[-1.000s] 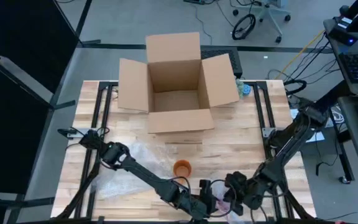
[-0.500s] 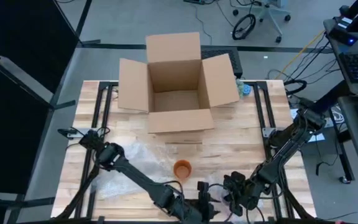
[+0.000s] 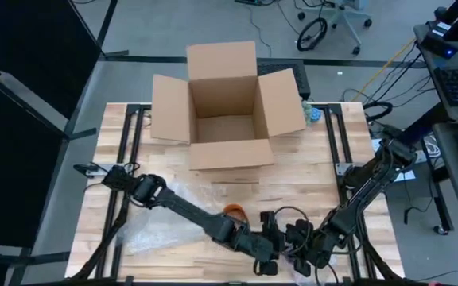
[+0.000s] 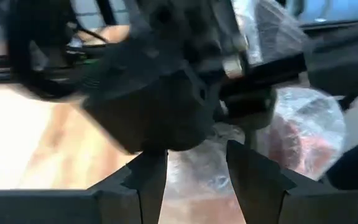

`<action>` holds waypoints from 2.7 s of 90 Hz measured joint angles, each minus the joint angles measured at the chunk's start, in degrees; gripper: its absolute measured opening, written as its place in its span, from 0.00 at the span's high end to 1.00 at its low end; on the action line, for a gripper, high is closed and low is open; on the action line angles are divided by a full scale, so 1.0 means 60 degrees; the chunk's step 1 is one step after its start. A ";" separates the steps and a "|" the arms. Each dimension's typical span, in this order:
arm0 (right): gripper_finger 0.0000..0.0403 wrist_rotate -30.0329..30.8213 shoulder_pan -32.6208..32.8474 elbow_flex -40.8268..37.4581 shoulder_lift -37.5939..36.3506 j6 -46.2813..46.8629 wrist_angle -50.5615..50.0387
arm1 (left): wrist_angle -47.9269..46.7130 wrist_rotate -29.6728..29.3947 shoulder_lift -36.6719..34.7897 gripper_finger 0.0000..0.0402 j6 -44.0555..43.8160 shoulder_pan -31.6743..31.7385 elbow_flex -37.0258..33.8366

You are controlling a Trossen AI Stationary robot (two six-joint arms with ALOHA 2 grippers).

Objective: Wrap mug
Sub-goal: Wrap the pink mug with the transparent bubble wrap

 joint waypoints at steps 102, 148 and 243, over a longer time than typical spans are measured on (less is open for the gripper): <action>0.64 -0.0419 0.0018 0.4411 0.0165 -0.2458 -0.5585 | 0.0254 0.0203 0.0638 0.62 0.0226 -0.0102 0.0000; 0.59 -0.0922 0.0287 0.4371 0.1505 -0.2406 -0.5275 | 0.0053 0.0029 -0.0214 0.62 0.0821 -0.0495 -0.0055; 0.59 0.0106 0.0110 0.4393 0.0561 -0.0267 -0.7177 | 0.0651 0.0229 0.0661 0.62 0.0433 0.0044 0.0007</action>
